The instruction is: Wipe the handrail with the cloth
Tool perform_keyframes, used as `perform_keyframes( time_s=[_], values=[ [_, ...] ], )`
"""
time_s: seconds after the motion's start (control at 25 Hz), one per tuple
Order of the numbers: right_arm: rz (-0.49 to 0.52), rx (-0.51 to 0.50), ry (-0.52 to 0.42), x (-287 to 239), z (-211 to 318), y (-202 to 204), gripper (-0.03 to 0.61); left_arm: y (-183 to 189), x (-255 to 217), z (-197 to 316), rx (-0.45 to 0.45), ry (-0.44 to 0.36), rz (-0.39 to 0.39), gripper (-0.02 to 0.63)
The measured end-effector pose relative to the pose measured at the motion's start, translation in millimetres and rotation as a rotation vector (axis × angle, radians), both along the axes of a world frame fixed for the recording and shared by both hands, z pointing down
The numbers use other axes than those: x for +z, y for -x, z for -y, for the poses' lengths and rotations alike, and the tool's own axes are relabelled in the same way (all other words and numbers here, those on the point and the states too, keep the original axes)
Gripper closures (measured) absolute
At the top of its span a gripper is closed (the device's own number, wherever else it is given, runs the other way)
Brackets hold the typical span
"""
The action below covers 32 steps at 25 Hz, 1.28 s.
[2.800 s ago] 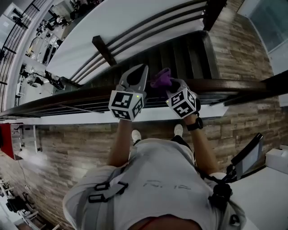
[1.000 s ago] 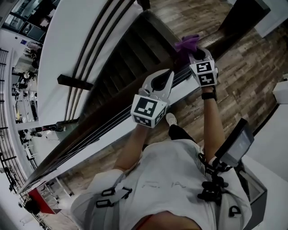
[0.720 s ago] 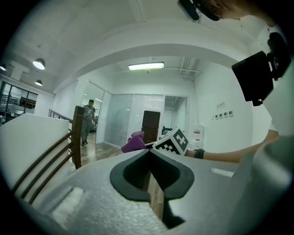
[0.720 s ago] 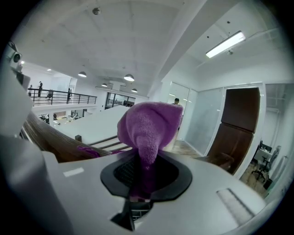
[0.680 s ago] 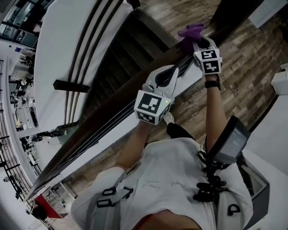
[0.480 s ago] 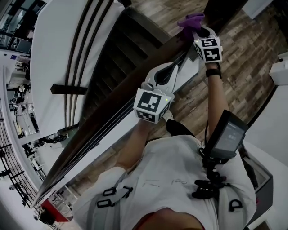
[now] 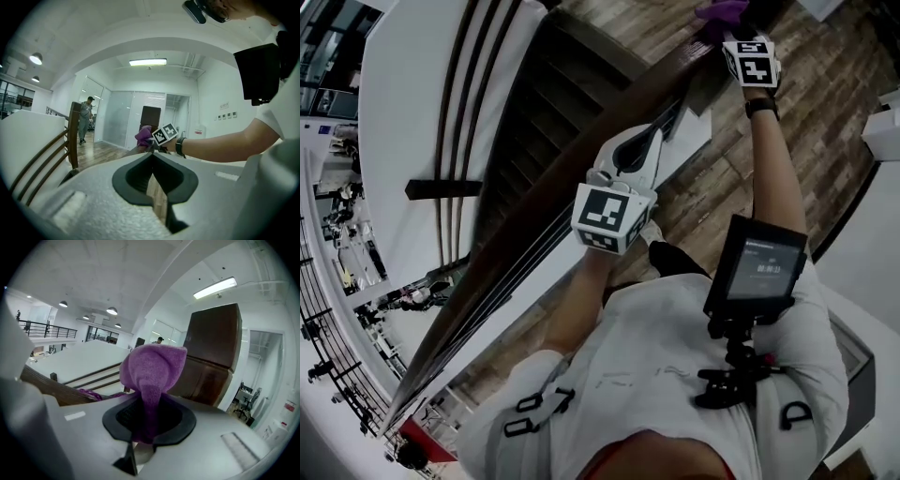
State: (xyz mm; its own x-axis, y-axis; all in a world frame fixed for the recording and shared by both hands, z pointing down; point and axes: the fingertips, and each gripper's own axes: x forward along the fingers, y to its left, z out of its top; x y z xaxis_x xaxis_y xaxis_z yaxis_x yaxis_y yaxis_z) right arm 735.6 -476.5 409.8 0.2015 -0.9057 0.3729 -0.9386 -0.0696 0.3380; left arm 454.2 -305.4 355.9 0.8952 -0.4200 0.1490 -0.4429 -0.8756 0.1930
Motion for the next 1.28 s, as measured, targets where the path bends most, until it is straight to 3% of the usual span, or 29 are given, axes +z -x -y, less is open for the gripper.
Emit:
perform_keyframes(
  time_s=[0.2,0.4,0.72,0.84,1.0,1.28],
  values=[
    [0.039,0.071,-0.031,-12,2,-17,0.52,26,3,-2,-0.02,0.016,0.009,0.614],
    [0.057,0.09,-0.027,-15,4,-35,0.52,26,1,-8,-0.015,0.014,0.013,0.614],
    [-0.027,0.156,0.019,-17,0,-49,0.526,33,1,-16,-0.043,0.013,0.013,0.614],
    [-0.019,0.128,0.02,-8,-8,-37,0.525,43,-3,-12,-0.08,-0.001,0.004,0.614],
    [0.0,-0.029,-0.001,3,-33,43,0.517,74,-9,-4,-0.147,-0.023,-0.005,0.614],
    [0.096,-0.479,-0.064,-16,-72,272,0.517,163,-24,-3,-0.37,-0.074,-0.014,0.614]
  ],
)
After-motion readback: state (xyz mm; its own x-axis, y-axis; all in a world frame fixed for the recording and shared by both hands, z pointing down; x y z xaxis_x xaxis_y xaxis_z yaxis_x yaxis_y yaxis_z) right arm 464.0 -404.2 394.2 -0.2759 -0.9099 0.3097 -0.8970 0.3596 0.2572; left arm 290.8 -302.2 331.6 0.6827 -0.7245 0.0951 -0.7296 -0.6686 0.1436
